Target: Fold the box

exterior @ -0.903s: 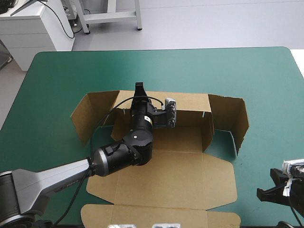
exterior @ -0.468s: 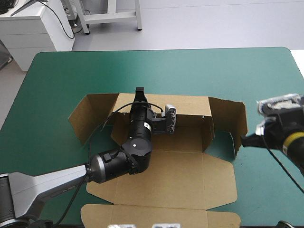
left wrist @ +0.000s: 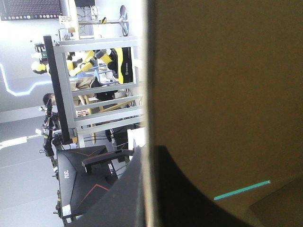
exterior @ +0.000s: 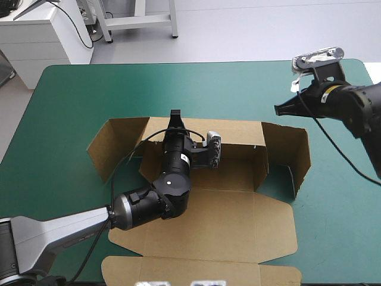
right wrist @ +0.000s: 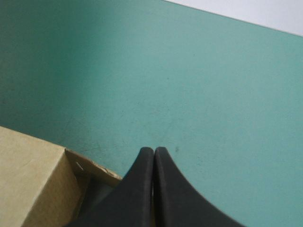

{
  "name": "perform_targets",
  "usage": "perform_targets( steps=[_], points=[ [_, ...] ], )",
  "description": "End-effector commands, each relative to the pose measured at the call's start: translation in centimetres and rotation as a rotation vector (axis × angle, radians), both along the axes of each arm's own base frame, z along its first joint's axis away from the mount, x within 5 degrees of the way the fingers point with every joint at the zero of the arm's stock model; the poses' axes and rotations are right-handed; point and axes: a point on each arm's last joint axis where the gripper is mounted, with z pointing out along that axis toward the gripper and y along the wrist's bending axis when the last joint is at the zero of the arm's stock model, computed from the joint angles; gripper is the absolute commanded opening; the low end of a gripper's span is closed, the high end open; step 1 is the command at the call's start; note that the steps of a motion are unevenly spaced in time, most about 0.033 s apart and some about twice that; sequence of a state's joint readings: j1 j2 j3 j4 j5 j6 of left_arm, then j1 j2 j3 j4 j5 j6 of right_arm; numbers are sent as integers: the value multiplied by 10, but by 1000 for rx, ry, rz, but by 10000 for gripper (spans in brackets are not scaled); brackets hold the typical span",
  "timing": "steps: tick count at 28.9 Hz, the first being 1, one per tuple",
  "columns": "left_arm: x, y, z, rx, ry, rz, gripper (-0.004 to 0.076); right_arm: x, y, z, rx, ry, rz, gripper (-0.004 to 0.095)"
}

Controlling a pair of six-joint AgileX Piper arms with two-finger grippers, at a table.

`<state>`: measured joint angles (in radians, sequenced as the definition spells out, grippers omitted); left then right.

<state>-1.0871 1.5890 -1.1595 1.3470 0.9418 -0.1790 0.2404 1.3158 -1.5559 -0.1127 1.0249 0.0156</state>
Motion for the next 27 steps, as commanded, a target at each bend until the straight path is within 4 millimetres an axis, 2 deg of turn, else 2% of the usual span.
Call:
perform_targets(
  steps=[1,7,13,17,22,27],
  points=[
    [-4,3,22,-47,-61,-22,-8,20,-14,5,91,-33,47,-21],
    [-4,2,22,-45,-64,-23,-8,59,-27,-32,132,107,20,-21],
    [-4,2,22,-44,-66,-23,-8,73,-18,-60,208,236,82,-21],
    [-4,2,22,-44,-66,-23,-8,66,-16,-66,339,204,121,-21],
    [-4,2,22,-44,-66,-25,-8,49,-28,-91,374,266,104,-21],
    [-3,2,24,-22,-90,-31,-8,28,-40,-94,513,231,124,-21]
  ],
)
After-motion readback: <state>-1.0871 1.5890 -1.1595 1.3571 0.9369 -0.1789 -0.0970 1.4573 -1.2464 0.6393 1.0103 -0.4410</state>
